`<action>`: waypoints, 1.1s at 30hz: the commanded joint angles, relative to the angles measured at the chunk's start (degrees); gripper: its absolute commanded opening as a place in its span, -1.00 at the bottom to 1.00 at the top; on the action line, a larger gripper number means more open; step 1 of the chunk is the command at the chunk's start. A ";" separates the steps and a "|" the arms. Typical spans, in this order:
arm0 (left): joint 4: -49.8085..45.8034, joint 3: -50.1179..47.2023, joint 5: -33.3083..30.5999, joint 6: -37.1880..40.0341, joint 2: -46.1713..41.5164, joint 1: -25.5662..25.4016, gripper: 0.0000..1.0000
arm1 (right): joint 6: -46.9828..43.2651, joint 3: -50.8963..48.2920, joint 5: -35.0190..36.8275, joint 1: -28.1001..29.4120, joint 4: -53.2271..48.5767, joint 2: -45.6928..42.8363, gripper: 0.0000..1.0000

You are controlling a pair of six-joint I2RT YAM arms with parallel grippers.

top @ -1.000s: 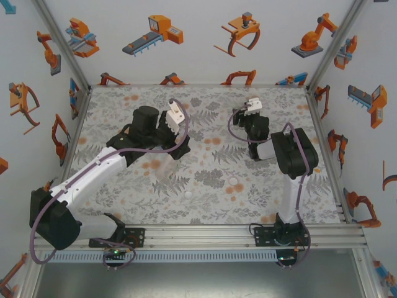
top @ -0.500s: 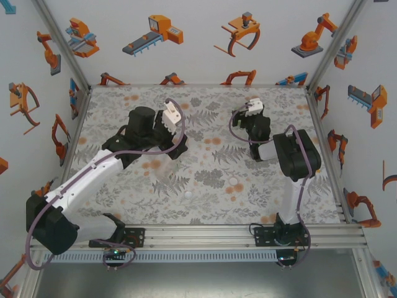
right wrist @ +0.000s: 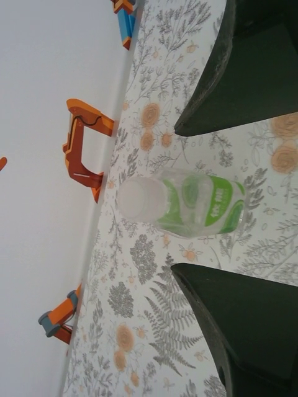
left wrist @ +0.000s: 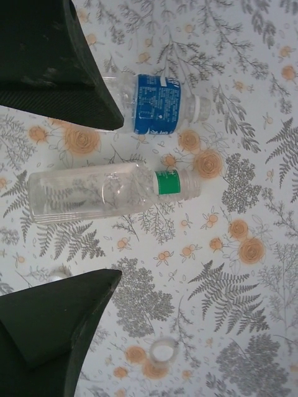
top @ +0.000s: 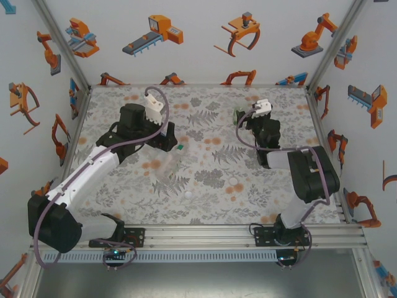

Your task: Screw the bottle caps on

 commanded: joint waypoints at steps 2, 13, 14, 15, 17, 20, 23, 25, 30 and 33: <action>-0.01 -1.27 2.49 -7.40 -0.73 0.88 0.70 | 0.44 -3.35 -3.35 -0.41 -6.45 -8.07 0.49; -5.32 -3.42 1.85 -14.80 -1.12 0.48 0.70 | 9.05 -6.48 -10.27 0.38 -21.88 -21.71 0.47; -6.45 -3.26 1.51 -15.12 -0.86 0.37 0.70 | 9.73 -6.83 -10.52 0.39 -22.79 -22.66 0.47; -7.61 -3.06 1.26 -15.23 -0.43 0.33 0.70 | 10.29 -7.10 -10.56 0.46 -23.64 -23.48 0.47; -10.03 -2.55 1.09 -15.19 0.93 0.02 0.70 | 10.98 -7.72 -10.57 0.52 -25.36 -25.27 0.47; -12.00 -2.36 0.94 -14.98 3.34 -0.97 0.69 | 11.38 -8.32 -10.65 0.80 -27.55 -26.96 0.46; -14.44 -1.69 -1.98 -13.39 6.57 -3.26 0.69 | 11.85 -8.82 -11.03 0.87 -29.06 -28.41 0.46; -17.13 -0.18 -5.85 -12.11 9.00 -5.10 0.69 | 11.83 -8.99 -11.75 1.01 -30.05 -29.13 0.46; -19.61 2.10 -10.70 -12.06 12.59 -6.50 0.68 | 11.80 -6.74 -11.56 1.00 -36.97 -30.09 0.46; -19.74 2.53 -11.04 -12.13 13.07 -6.39 0.69 | 12.42 -4.47 -12.53 1.06 -41.42 -30.73 0.44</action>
